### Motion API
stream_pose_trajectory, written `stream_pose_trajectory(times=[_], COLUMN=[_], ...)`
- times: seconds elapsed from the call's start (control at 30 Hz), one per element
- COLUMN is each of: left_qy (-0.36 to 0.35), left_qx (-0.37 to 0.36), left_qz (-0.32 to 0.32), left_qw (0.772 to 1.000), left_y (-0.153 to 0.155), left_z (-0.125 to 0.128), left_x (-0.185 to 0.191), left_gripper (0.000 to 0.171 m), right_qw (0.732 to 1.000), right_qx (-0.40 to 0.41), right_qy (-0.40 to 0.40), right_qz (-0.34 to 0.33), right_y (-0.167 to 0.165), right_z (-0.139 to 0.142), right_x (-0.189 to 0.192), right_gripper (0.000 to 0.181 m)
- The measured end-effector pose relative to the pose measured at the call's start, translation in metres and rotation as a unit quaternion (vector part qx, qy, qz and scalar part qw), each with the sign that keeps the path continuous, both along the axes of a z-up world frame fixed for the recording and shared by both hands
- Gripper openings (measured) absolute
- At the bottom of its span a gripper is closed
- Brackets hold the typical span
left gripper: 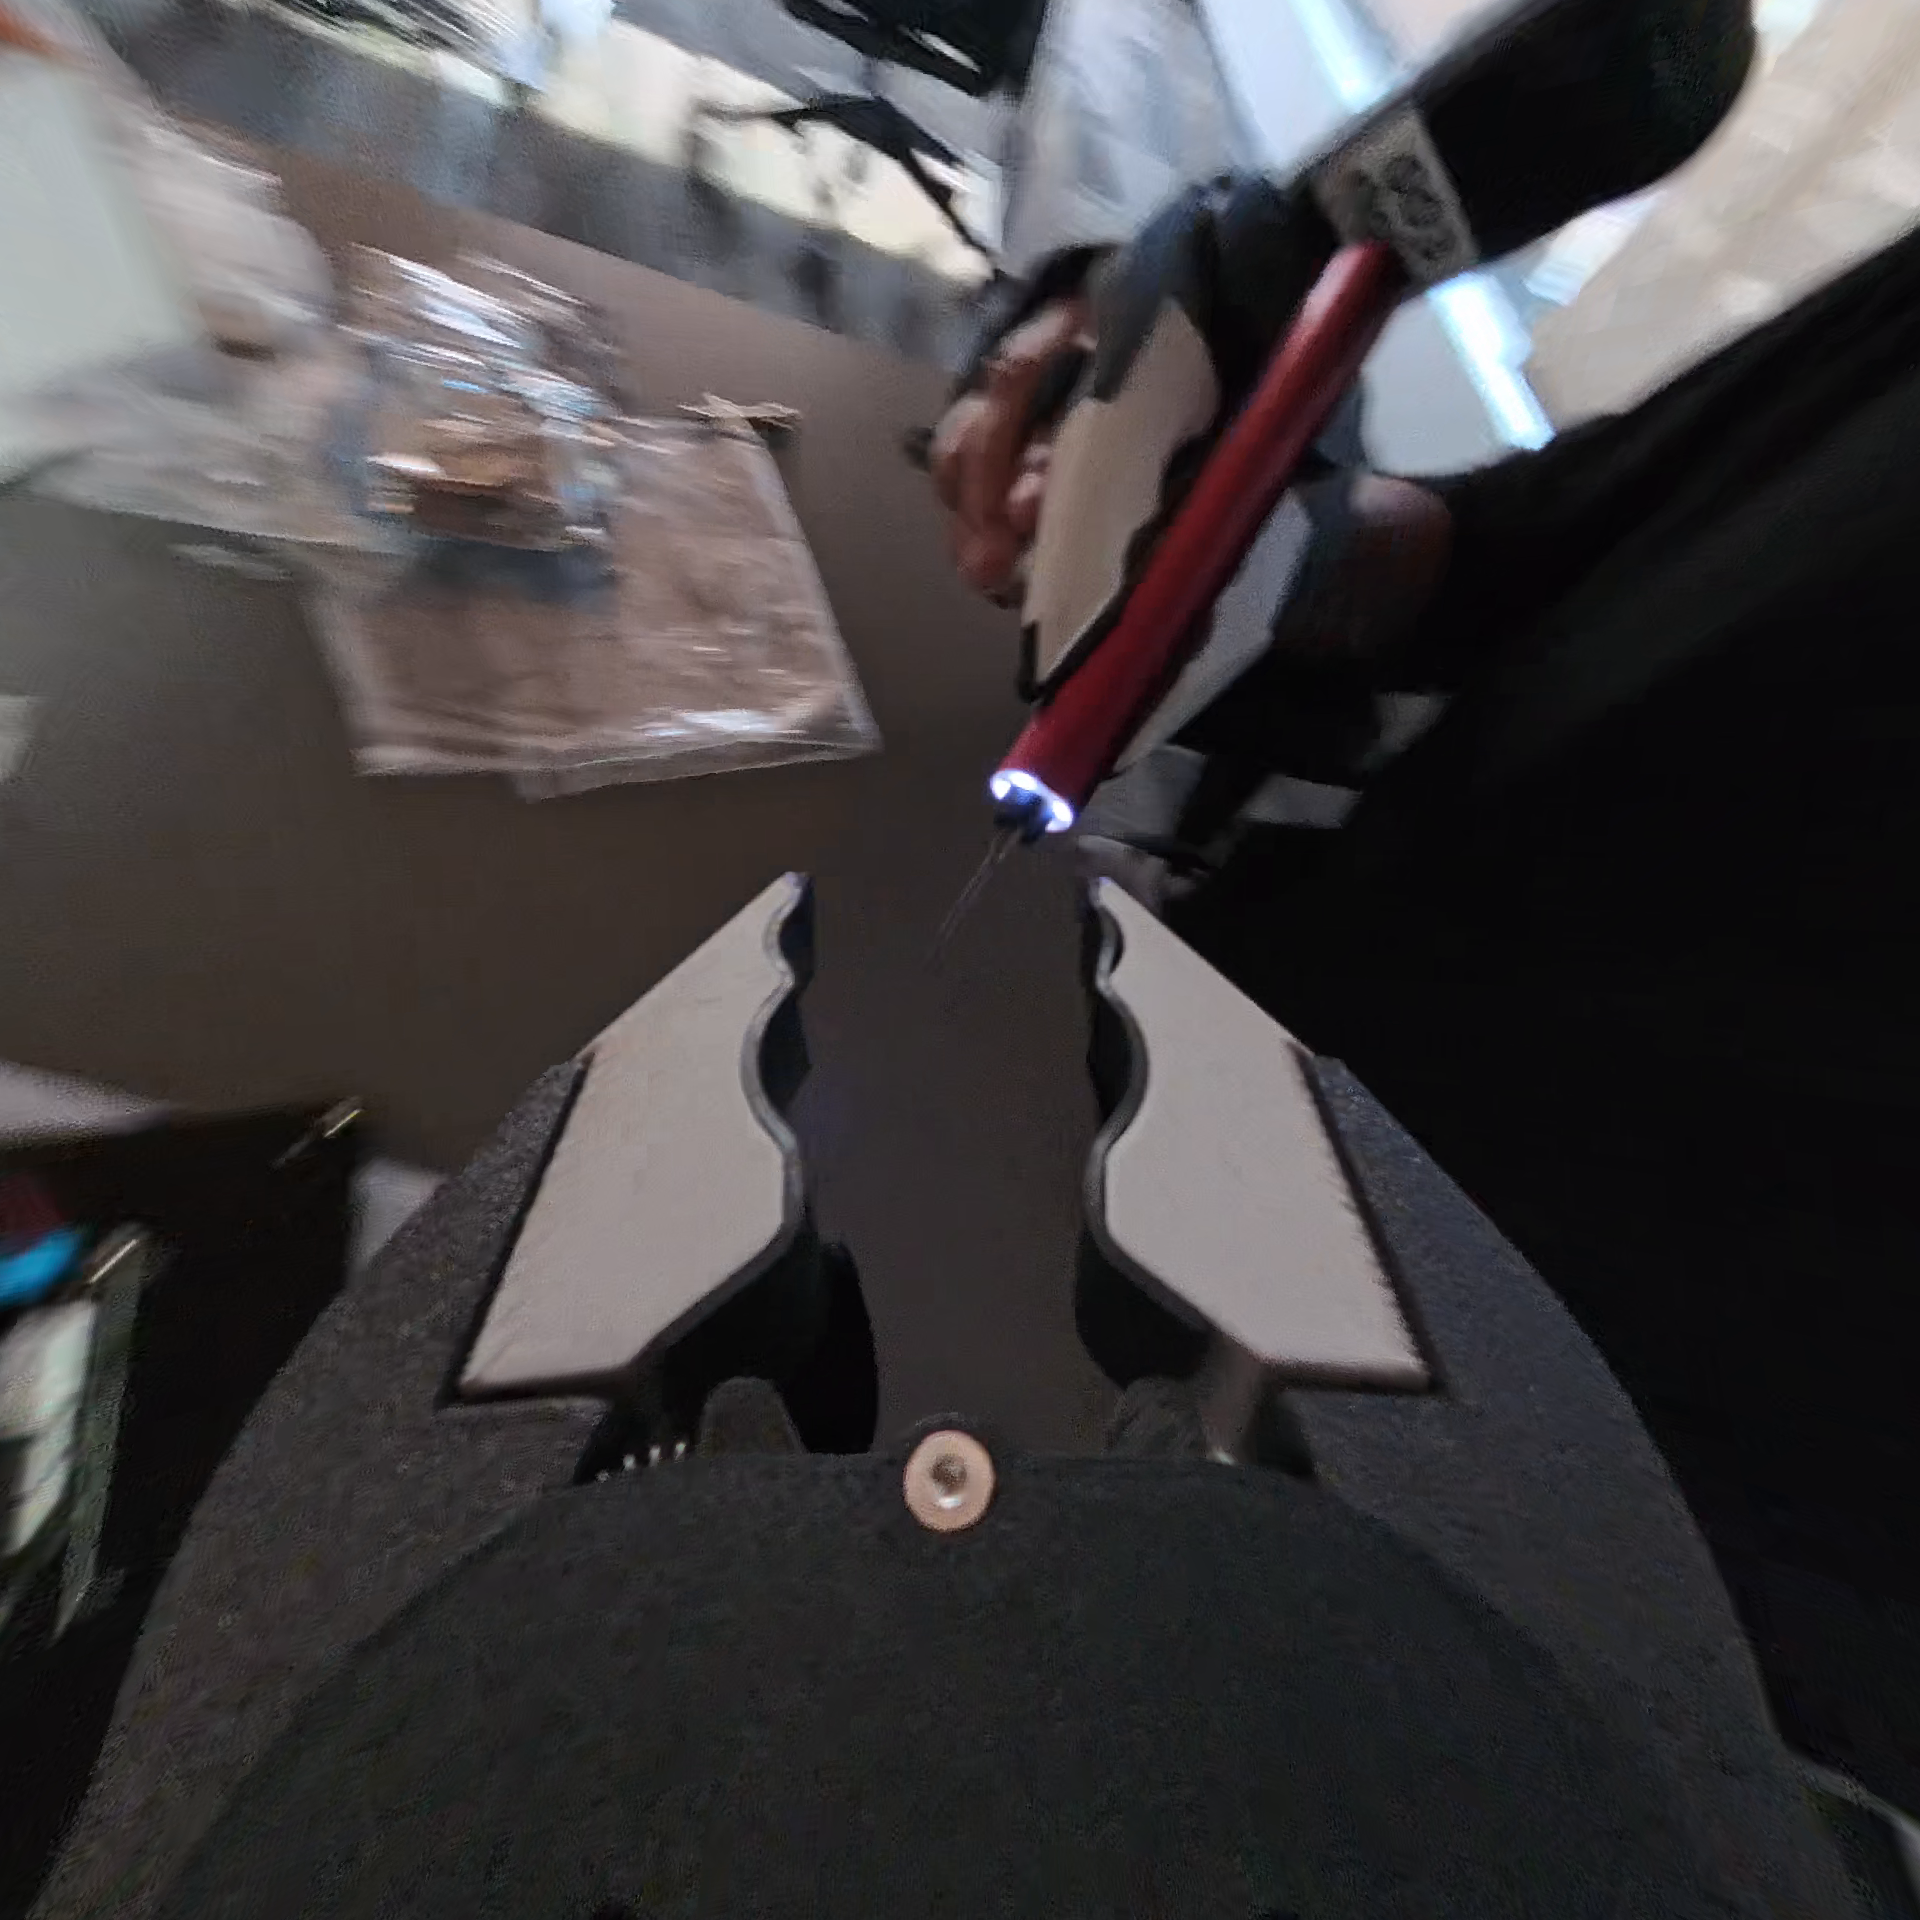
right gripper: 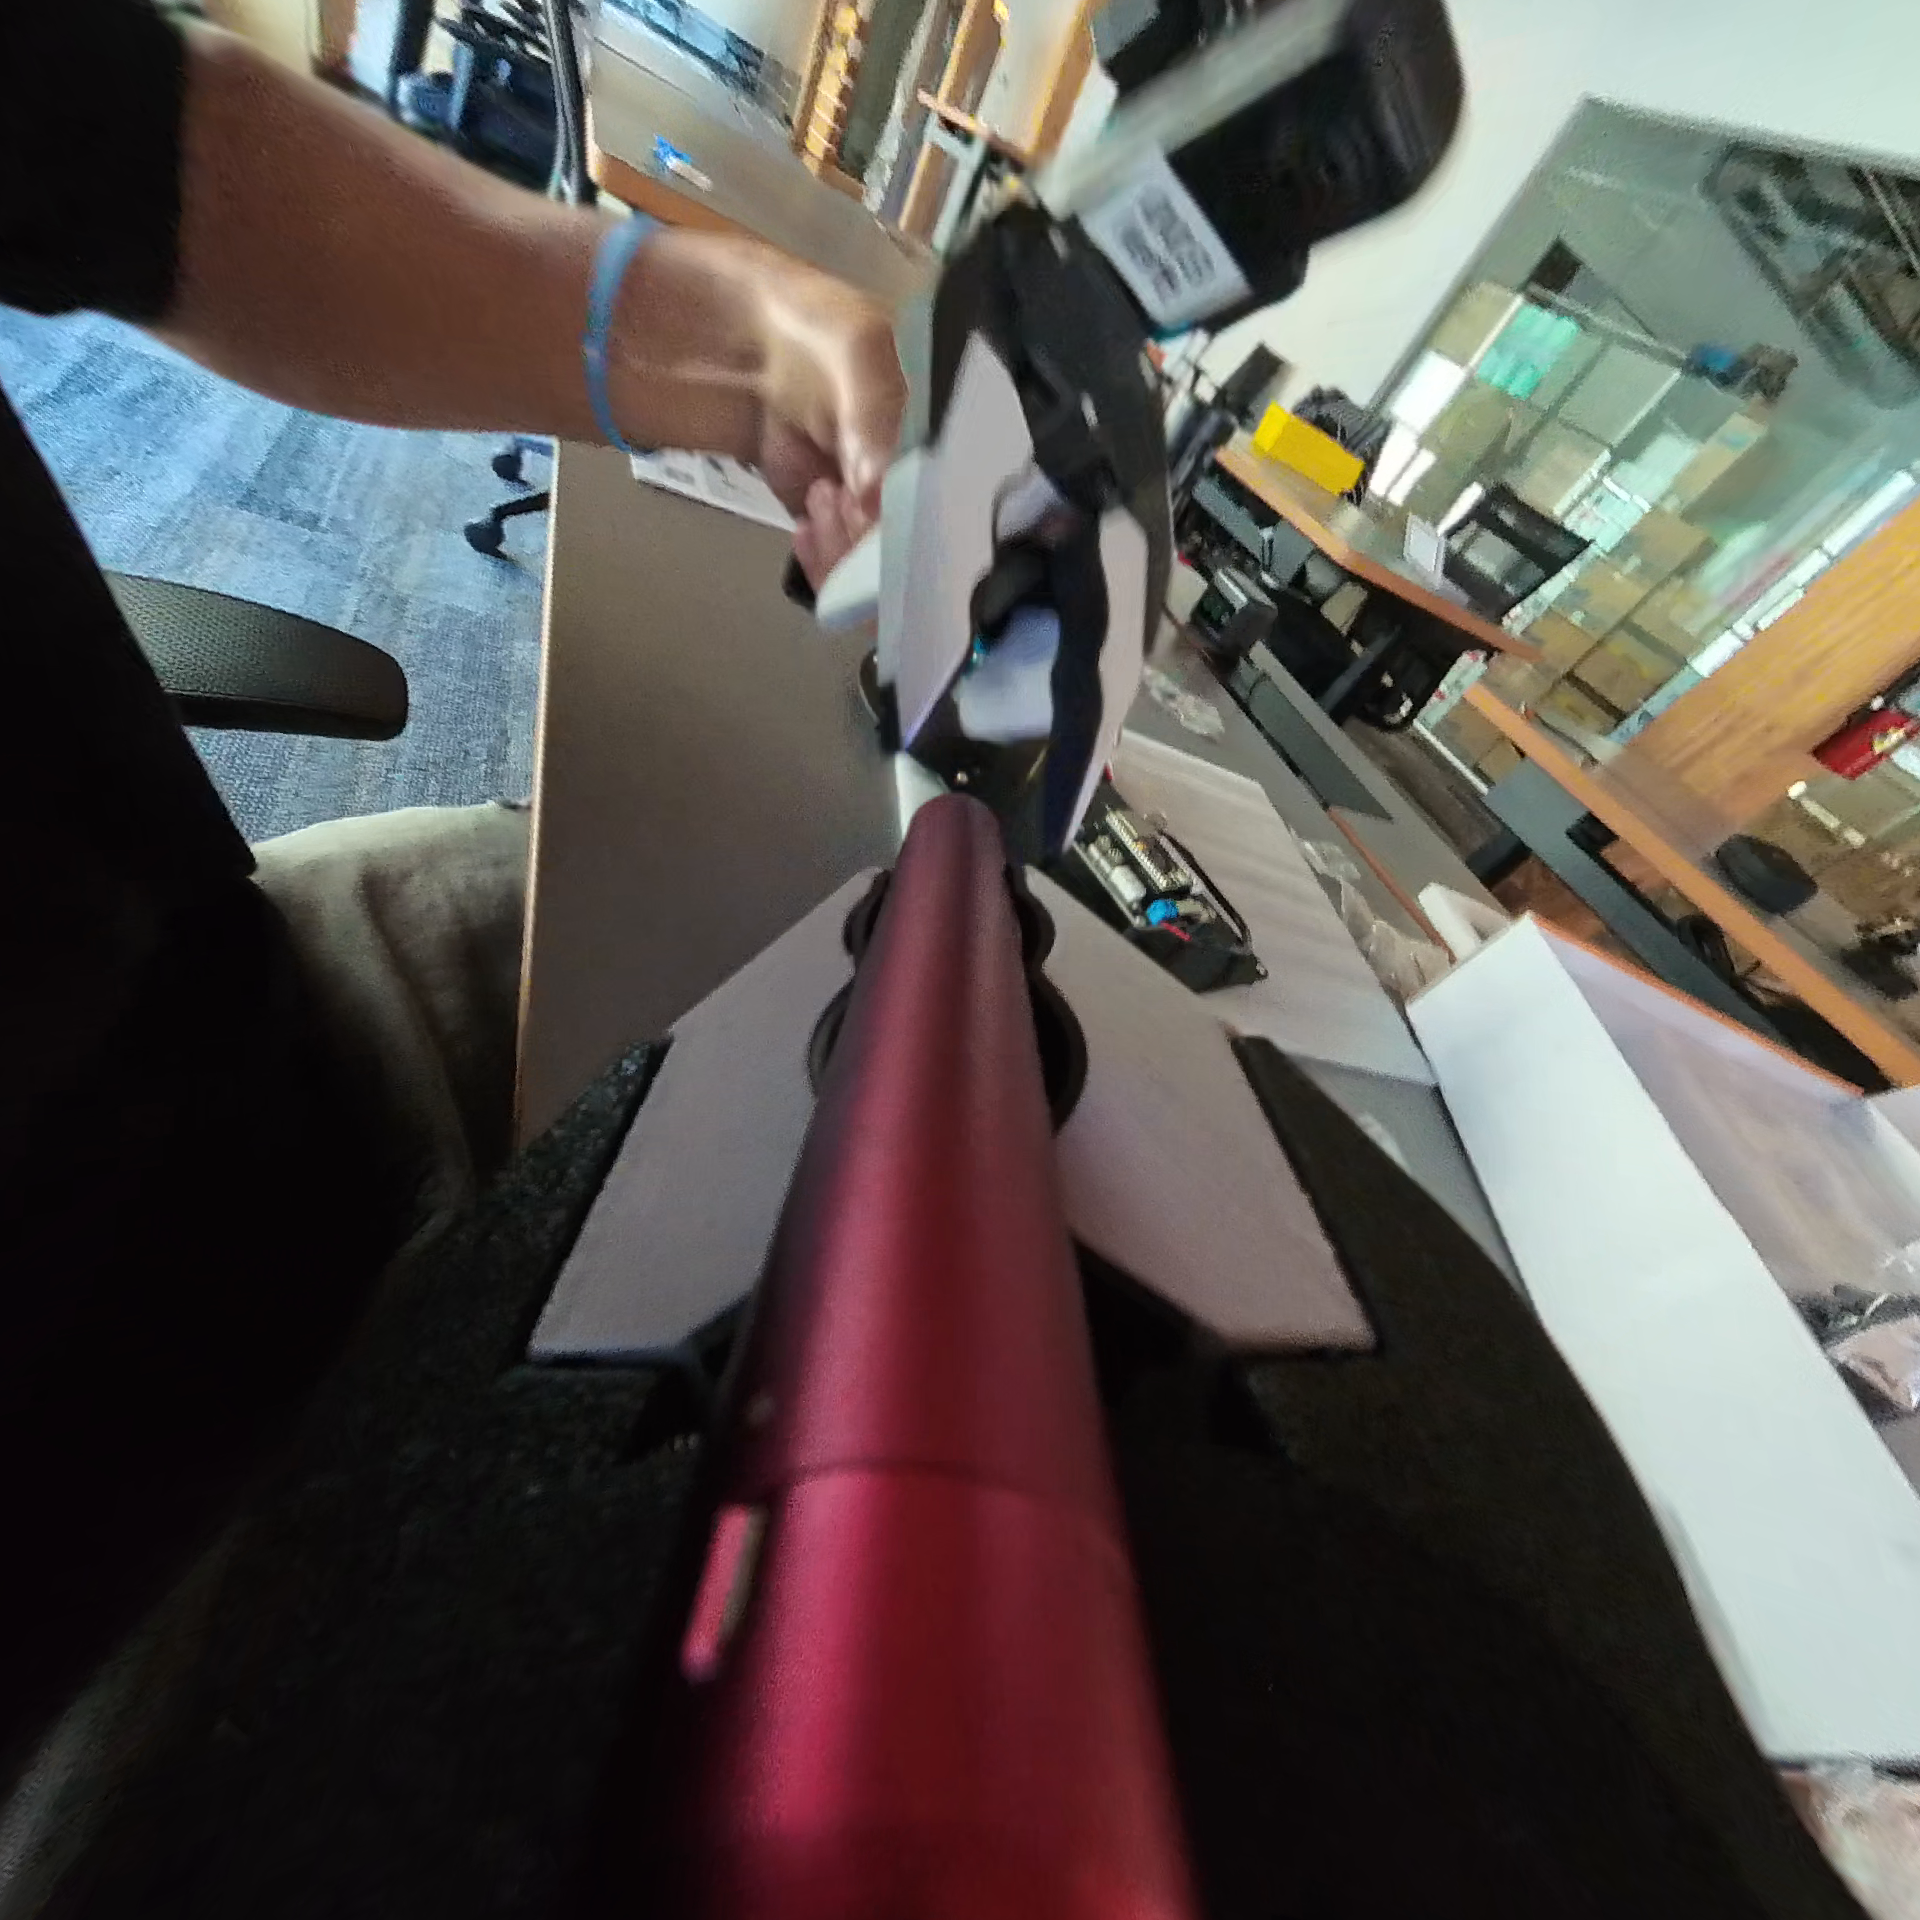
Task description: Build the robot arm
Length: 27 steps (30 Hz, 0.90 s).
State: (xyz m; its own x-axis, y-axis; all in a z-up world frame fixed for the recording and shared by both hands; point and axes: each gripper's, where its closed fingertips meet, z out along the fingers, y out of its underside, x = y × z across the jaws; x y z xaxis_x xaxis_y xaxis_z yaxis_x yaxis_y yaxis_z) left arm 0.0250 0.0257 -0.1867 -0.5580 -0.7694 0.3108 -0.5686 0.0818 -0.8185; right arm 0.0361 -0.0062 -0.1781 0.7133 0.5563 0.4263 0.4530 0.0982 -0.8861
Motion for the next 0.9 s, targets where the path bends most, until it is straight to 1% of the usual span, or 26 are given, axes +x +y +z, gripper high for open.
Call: stream_pose_trajectory(times=[0.03,0.1,0.17,0.2,0.3,0.43,0.53,0.6,0.7,0.8,0.9], left_qy=[-0.026,-0.077,-0.094,-0.095,-0.088,-0.094,-0.096,-0.099,-0.106,-0.091,-0.084], left_qx=[0.022,0.058,0.071,0.066,0.061,0.098,0.122,0.116,0.108,0.095,0.109], left_qz=[0.048,0.130,0.201,0.220,0.256,0.283,0.304,0.311,0.343,0.355,0.355], left_qw=[0.998,0.987,0.972,0.969,0.961,0.949,0.940,0.938,0.927,0.925,0.925], left_y=[0.014,0.034,0.047,0.047,0.044,0.048,0.063,0.071,0.091,0.102,0.108], left_z=[0.003,0.005,-0.004,-0.010,-0.031,-0.046,-0.049,-0.051,-0.054,-0.062,-0.069], left_x=[-0.007,-0.030,-0.055,-0.067,-0.091,-0.094,-0.092,-0.091,-0.091,-0.091,-0.087], left_gripper=[0.055,0.053,0.049,0.048,0.045,0.043,0.043,0.041,0.039,0.037,0.036], right_qw=[1.000,0.999,0.998,0.998,0.996,0.993,0.986,0.983,0.978,0.976,0.975], right_qx=[-0.009,-0.027,-0.044,-0.050,-0.074,-0.105,-0.144,-0.144,-0.166,-0.161,-0.132], right_qy=[-0.004,-0.015,-0.011,-0.003,-0.009,-0.001,-0.019,-0.030,-0.005,-0.040,-0.083], right_qz=[-0.012,-0.031,-0.035,-0.038,-0.039,-0.055,-0.083,-0.109,-0.123,-0.139,-0.158], right_y=[0.003,0.010,0.018,0.022,0.032,0.046,0.059,0.073,0.089,0.095,0.100], right_z=[-0.005,-0.016,-0.023,-0.025,-0.035,-0.044,-0.058,-0.063,-0.073,-0.087,-0.092], right_x=[0.002,0.006,0.007,0.007,0.003,0.001,0.003,0.004,-0.004,-0.012,-0.021], right_gripper=[0.021,0.021,0.021,0.020,0.021,0.021,0.021,0.021,0.021,0.021,0.021])
